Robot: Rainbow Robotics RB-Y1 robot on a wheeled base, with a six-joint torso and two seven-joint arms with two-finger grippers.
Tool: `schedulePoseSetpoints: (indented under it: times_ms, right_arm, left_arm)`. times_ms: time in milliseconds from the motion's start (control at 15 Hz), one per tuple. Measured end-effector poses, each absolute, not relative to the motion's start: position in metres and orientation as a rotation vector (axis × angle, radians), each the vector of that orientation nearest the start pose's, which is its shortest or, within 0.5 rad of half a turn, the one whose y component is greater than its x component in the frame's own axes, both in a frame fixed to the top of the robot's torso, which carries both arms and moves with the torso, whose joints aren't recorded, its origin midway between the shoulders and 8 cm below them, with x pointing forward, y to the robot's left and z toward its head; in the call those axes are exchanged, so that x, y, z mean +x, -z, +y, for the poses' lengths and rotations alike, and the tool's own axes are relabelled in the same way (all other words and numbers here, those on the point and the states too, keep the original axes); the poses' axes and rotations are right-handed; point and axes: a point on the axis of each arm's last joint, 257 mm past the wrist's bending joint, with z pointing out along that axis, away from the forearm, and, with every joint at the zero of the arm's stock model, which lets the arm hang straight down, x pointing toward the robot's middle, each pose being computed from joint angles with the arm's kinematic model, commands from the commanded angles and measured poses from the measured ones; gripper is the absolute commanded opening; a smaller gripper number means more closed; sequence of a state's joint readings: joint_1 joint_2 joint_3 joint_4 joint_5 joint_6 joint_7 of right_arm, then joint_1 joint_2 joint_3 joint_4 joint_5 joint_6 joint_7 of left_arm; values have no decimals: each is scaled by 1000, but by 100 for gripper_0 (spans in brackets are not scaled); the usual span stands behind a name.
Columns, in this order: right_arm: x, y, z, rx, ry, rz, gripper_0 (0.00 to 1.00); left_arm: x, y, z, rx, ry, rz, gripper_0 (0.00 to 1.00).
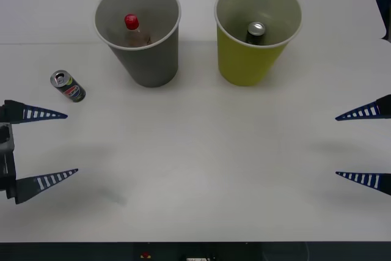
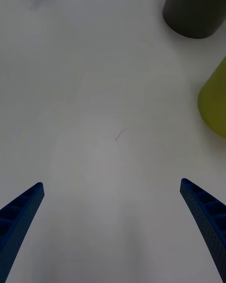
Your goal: Put the can into the green bin and the plastic bottle into the gray bin
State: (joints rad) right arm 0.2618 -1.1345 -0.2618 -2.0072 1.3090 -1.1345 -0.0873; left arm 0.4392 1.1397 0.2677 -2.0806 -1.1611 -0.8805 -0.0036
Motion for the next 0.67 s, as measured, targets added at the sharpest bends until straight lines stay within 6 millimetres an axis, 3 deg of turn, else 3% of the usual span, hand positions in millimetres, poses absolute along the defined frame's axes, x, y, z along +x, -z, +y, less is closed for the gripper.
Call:
schedulePoseSetpoints:
  times_ms: [400, 667]
  right_arm:
    - [341, 167, -286, -1634, -209, 1596, 100]
    - [341, 167, -286, -1634, -209, 1596, 100]
  left_arm:
    - [338, 142, 265, 1070, 249, 1650, 100]
    - [335, 148, 263, 732, 412, 1779, 100]
